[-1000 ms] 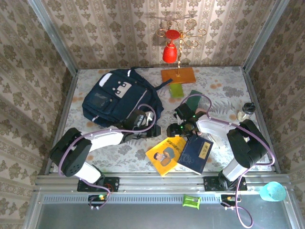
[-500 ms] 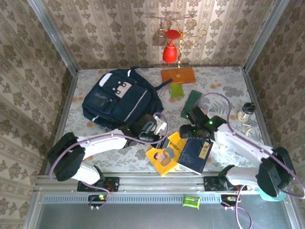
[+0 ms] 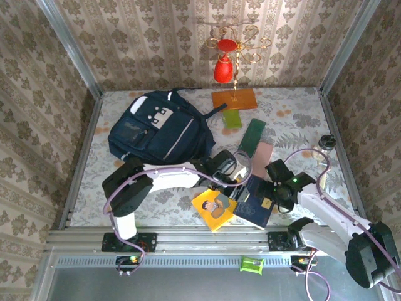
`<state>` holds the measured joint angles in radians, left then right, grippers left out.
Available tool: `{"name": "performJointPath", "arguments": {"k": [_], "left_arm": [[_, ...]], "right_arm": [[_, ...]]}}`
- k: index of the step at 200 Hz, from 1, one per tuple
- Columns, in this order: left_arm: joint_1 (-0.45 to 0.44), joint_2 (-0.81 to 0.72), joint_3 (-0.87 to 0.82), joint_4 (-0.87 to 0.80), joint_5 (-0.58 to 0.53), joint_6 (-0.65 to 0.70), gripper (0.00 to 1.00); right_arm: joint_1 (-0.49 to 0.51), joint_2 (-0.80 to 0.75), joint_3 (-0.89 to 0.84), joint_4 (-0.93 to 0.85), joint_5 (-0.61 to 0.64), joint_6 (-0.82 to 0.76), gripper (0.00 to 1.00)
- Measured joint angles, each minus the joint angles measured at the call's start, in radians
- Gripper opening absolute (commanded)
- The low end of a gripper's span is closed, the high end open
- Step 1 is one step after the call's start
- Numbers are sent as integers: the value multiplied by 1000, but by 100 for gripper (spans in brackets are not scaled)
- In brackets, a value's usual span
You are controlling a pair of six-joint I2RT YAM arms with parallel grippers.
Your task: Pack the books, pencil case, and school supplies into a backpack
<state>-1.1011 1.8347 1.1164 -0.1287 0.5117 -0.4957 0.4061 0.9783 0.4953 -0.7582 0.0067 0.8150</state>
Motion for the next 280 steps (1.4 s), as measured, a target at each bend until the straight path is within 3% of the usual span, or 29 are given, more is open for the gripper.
{"name": "performJointPath", "arguments": {"k": [46, 83, 127, 161, 193, 219, 248, 280], "left_arm": [[-8, 68, 23, 1, 9, -49, 51], [11, 72, 14, 11, 16, -91, 50], [41, 49, -22, 39, 15, -122, 50], [53, 23, -55, 66, 5, -133, 52], [86, -47, -94, 84, -21, -129, 64], [159, -203, -150, 71, -94, -78, 69], [291, -344, -145, 9, -270, 47, 71], [373, -290, -50, -105, -449, 195, 71]], "right_arm": [[0, -78, -100, 108, -120, 17, 78], [-9, -230, -180, 172, -154, -3, 60], [-9, -420, -211, 256, -168, -16, 34], [-9, -430, -208, 329, -181, -36, 7], [-9, -350, -156, 341, -197, -68, 3], [-9, -303, -66, 344, -202, -106, 3], [-9, -228, 48, 379, -216, -126, 3], [-9, -127, 129, 423, -225, -146, 2]]}}
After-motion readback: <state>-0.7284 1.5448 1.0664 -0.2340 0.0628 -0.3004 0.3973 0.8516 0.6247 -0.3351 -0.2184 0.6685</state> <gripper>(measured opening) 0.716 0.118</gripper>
